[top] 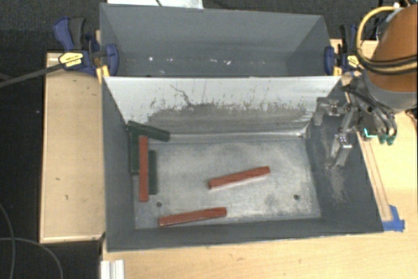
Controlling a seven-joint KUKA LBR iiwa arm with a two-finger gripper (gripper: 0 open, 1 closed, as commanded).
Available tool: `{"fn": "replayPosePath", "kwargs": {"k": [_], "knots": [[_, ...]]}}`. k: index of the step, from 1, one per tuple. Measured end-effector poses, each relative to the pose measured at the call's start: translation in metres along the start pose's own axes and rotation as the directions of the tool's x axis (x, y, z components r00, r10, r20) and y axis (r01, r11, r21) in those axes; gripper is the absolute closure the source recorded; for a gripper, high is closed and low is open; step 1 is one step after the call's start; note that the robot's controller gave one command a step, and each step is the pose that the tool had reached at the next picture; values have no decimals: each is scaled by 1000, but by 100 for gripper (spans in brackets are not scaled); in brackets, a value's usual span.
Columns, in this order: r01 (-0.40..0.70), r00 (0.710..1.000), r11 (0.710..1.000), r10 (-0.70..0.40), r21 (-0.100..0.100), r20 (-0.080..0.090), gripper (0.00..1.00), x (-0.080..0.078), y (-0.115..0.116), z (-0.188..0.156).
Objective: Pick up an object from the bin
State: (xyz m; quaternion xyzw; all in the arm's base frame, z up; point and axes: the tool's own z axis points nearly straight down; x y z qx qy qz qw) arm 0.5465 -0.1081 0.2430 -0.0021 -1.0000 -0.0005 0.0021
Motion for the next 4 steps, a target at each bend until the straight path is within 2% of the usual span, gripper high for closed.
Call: {"fn": "replayPosePath", "kwargs": {"k": [1, 2, 3, 4], "knots": [[105, 995, 995, -105, -1, 0, 0, -24, 20, 129], [239, 971, 971, -239, -2, 4, 0, -33, 89, 174], [445, 896, 896, -445, 2, 2, 0, -16, 69, 173], [448, 894, 894, -448, 2, 3, 100, -17, 70, 172]]}}
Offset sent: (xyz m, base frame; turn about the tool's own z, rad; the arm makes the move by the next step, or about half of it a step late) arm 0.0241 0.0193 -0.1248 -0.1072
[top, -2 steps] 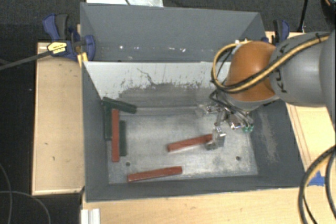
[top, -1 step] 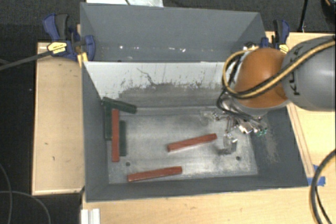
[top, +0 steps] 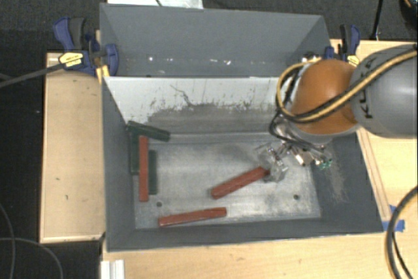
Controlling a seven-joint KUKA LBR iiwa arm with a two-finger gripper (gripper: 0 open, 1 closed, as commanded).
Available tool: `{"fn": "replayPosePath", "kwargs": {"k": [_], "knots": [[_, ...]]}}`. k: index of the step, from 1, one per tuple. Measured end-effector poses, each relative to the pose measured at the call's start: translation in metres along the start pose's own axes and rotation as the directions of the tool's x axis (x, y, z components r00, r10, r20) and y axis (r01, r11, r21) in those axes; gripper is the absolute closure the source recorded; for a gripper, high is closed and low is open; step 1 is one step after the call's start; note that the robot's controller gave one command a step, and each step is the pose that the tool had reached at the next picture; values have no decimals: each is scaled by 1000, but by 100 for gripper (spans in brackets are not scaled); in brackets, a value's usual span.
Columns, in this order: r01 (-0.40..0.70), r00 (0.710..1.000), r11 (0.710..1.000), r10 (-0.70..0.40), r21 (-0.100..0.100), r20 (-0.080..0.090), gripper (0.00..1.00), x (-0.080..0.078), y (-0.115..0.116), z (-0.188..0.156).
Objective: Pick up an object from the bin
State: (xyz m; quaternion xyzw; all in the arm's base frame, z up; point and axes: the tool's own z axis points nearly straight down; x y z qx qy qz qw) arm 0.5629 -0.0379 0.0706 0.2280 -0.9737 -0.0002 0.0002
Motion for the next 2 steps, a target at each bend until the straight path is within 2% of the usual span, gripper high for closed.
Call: {"fn": "replayPosePath", "kwargs": {"k": [1, 2], "knots": [[-100, 995, 995, 100, -1, 2, 100, -15, 24, -2], [183, 983, 983, -183, 6, 8, 100, -4, 16, -138]]}}
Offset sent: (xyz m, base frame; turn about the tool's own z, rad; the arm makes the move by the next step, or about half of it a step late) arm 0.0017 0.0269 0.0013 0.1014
